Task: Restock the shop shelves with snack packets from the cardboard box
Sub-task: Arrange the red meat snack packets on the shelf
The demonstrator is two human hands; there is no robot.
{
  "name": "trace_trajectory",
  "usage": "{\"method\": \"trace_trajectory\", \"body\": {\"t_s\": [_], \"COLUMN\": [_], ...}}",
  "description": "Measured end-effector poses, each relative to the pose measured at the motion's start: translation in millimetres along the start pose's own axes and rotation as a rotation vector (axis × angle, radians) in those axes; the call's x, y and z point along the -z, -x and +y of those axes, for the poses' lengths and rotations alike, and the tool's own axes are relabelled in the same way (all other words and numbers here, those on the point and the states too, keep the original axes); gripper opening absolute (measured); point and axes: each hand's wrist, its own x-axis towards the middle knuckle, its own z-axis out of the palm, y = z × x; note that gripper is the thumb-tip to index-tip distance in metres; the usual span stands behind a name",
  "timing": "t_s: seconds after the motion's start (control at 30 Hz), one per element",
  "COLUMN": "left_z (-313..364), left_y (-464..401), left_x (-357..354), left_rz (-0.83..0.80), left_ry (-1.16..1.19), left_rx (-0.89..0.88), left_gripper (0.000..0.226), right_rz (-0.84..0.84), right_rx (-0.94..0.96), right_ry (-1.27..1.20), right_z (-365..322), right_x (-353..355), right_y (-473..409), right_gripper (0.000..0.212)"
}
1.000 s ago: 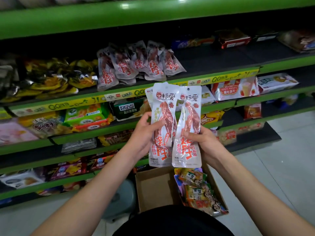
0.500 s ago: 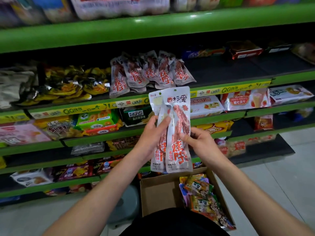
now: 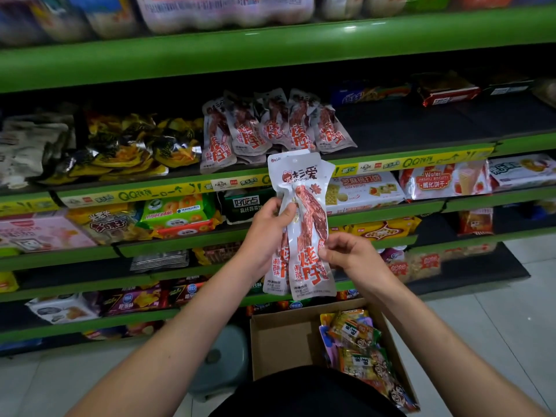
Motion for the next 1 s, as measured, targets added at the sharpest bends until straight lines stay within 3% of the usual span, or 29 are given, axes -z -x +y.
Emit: {"method": "trace_trajectory", "body": {"t_s": [0.23, 0.83, 1.0], "left_z": [-1.8, 5.4, 4.4], "left_y": [0.7, -4.0, -3.5], "left_x": [6.0, 8.4, 8.7], "left_rz": [-0.014, -0.012, -0.013], "left_ry": [0.101, 0.068, 0.072], "left_rx": [0.076, 0.107, 0.112], "left_gripper": [0.011, 0.006, 0.007], "right_rz": [-0.053, -0.063, -0.055], "right_rx": [-0.026, -0.029, -0.013], "right_ry": [-0.022, -0.156, -0.139], "right_z": [8.1, 14.4, 16.3], "right_x": [2.3, 3.9, 2.7], "right_y": [-1.2, 1.0, 1.2], "right_gripper": [0.044, 0.037, 0.044]}}
